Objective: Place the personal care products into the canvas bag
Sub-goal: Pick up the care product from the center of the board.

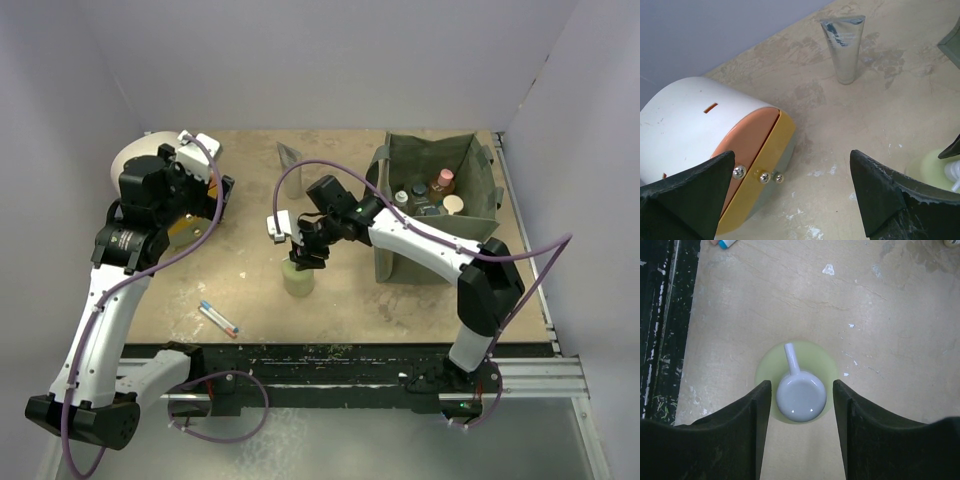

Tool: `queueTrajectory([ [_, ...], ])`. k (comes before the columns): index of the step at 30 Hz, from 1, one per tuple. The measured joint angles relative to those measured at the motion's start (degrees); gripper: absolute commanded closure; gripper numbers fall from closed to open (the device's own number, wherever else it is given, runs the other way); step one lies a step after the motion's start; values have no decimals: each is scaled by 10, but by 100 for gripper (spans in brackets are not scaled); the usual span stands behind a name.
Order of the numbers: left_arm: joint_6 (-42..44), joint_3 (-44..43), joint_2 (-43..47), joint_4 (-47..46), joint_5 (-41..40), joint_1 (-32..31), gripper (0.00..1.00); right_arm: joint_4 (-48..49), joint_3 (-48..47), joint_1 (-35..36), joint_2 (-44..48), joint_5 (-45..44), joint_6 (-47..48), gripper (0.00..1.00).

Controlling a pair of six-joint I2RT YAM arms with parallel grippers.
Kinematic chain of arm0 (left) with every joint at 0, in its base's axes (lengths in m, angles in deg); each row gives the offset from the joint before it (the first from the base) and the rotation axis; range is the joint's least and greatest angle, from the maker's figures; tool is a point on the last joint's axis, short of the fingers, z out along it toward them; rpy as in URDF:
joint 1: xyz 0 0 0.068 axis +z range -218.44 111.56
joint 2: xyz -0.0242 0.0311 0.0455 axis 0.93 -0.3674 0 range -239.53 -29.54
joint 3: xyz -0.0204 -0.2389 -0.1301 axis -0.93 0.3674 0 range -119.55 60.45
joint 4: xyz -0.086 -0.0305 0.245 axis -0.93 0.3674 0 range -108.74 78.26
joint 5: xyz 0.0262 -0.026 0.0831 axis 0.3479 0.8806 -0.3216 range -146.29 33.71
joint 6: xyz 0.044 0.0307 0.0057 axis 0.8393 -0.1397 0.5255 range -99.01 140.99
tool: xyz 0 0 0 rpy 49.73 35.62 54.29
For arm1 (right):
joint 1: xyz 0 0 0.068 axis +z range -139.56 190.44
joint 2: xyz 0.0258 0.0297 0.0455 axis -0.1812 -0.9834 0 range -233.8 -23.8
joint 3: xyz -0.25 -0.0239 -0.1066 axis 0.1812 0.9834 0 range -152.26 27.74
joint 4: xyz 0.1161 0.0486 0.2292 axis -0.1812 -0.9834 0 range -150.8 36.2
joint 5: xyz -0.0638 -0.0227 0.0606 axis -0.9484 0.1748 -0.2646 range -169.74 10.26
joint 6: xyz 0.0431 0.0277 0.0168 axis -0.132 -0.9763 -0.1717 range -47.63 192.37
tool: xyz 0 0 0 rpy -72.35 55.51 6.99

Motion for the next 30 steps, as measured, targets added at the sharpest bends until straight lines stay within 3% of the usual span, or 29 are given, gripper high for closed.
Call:
queueTrajectory([
  [5, 0, 6, 2, 0, 4, 0, 1, 0, 0, 0, -6, 1, 0, 47],
  [16, 0, 10, 3, 0, 7, 2, 1, -2, 0, 0, -11, 13, -1, 61],
  [19, 0, 10, 3, 0, 9, 3, 1, -2, 0, 0, -11, 23, -2, 70],
  [25, 3, 10, 3, 0, 12, 3, 1, -7, -2, 0, -11, 27, 0, 100],
  [30, 5, 19, 3, -5, 17, 3, 1, -34, -12, 0, -12, 25, 5, 100],
])
